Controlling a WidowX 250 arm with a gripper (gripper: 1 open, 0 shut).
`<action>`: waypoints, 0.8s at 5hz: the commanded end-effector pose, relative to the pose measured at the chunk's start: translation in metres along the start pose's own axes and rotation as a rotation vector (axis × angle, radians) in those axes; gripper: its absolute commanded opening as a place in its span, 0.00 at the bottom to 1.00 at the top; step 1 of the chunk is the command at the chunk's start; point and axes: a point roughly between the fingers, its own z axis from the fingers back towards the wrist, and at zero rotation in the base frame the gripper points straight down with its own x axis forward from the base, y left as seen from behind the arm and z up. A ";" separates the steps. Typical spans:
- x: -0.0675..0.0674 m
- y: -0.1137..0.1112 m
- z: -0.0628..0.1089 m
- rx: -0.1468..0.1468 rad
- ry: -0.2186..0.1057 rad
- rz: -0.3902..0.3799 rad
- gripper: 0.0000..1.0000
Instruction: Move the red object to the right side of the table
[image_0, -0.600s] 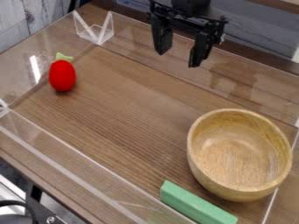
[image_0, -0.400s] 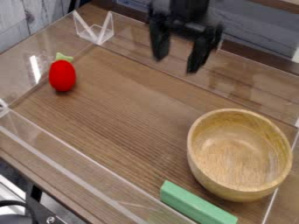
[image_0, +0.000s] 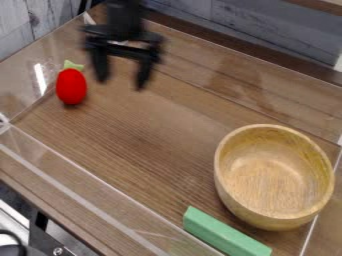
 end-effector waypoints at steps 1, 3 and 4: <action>0.023 0.041 0.013 -0.025 -0.073 0.105 1.00; 0.048 0.103 -0.016 -0.075 -0.060 0.358 1.00; 0.058 0.101 -0.025 -0.073 -0.050 0.338 1.00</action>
